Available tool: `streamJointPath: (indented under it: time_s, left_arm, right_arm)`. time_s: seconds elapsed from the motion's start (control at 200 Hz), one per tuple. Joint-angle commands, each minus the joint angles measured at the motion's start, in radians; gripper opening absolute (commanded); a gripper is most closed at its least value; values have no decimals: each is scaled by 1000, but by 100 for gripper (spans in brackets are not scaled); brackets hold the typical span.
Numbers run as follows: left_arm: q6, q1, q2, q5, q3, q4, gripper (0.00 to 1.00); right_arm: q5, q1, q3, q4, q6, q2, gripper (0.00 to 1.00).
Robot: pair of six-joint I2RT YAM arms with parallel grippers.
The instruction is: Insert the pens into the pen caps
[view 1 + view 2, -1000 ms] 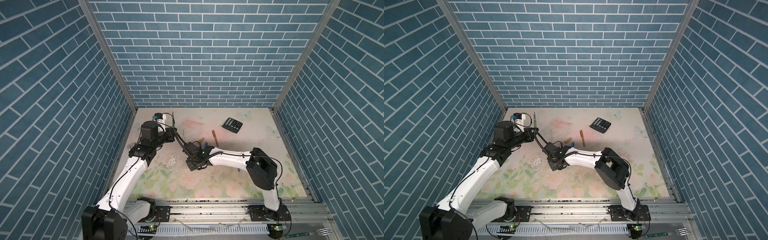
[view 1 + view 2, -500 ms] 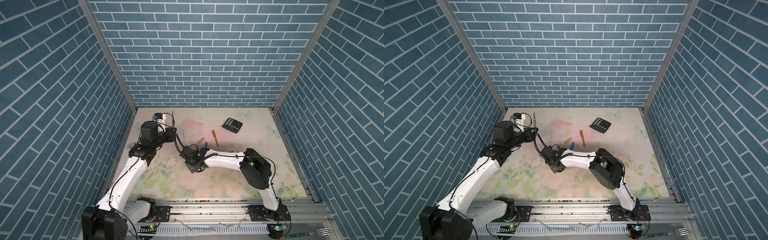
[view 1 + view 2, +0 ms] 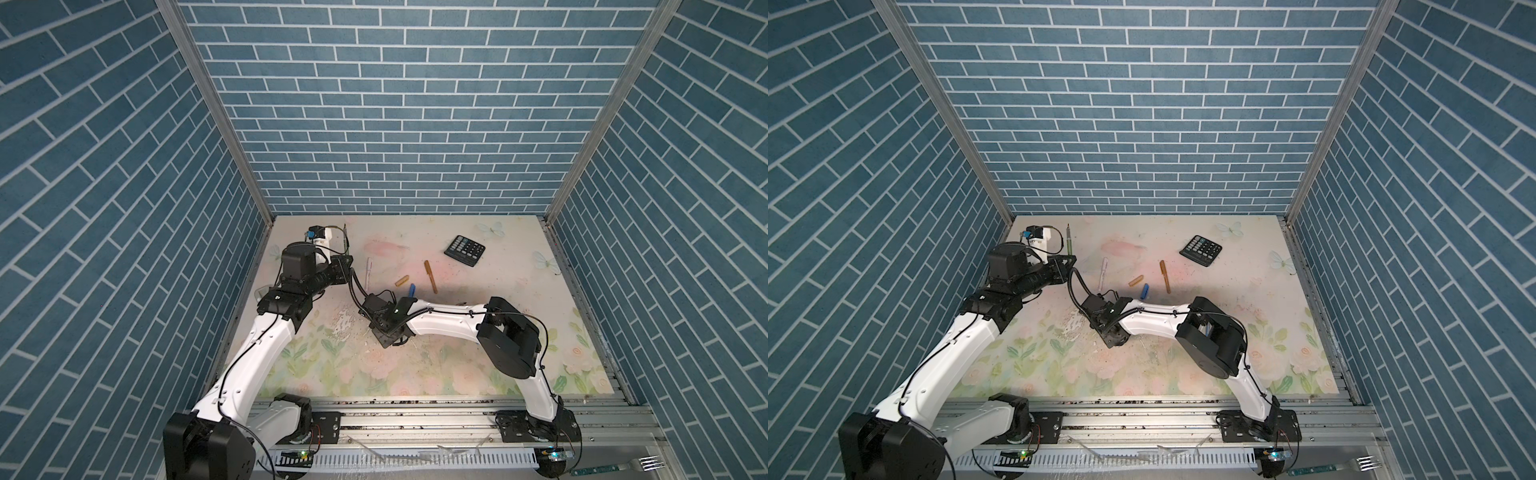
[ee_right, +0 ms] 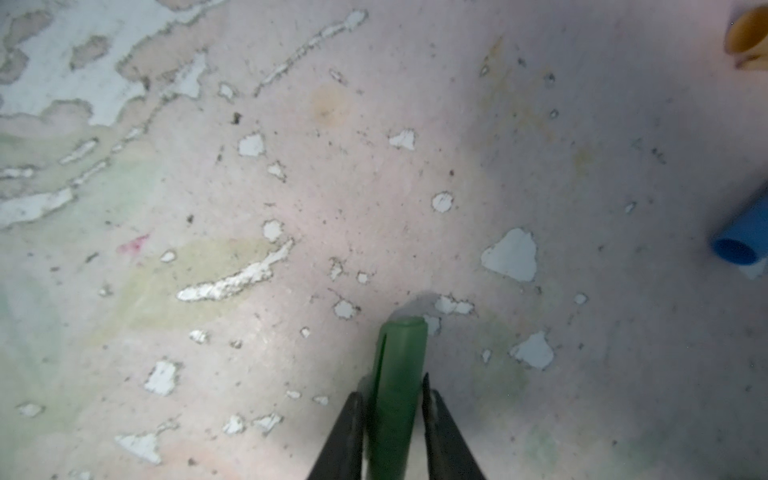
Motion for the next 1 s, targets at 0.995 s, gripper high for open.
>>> streamJointPath:
  time_s: [0.995]
  left_arm:
    - [14, -6, 7, 11, 3, 12, 0]
  right_arm:
    - [-242, -82, -75, 68, 44, -80, 28]
